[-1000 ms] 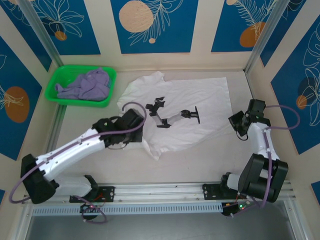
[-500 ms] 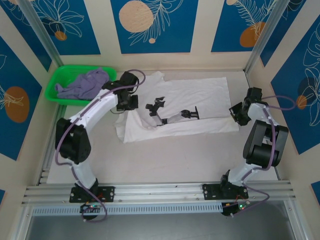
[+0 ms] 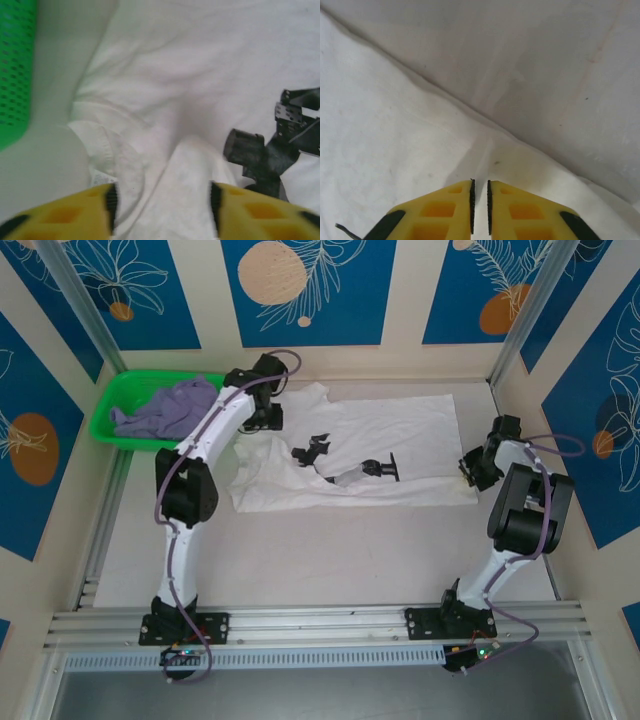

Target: Fold and stack the t-shirts

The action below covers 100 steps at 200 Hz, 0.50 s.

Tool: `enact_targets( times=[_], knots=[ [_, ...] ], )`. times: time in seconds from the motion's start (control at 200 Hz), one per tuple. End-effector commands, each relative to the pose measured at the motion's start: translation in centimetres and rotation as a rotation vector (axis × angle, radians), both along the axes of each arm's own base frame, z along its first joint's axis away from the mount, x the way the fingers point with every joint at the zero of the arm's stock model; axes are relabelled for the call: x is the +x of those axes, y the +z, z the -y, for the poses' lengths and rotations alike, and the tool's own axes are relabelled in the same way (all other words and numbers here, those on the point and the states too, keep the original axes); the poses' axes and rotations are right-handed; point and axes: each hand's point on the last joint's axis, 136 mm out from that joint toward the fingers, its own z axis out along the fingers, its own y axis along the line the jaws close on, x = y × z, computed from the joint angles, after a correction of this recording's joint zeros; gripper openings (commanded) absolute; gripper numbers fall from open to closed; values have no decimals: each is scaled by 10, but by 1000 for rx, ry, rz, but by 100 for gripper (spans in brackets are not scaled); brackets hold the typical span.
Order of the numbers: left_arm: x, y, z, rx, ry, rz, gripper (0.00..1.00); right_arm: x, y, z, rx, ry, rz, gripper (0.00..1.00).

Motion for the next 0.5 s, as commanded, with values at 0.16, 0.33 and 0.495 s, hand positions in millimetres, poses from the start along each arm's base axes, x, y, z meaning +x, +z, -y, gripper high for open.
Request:
enact_targets(
  times=[0.16,0.33,0.495],
  knots=[
    [-52,37,-46,-14,158,80,100,-26,45,-9,-12,-50,153,56],
    [-120,-9,-42,-204,211,9,99,-37,41,-52,36,56,193,55],
    [-166,-40,-46,-277,232,-34,92,-50,21,-71,84,88,179,51]
  ],
)
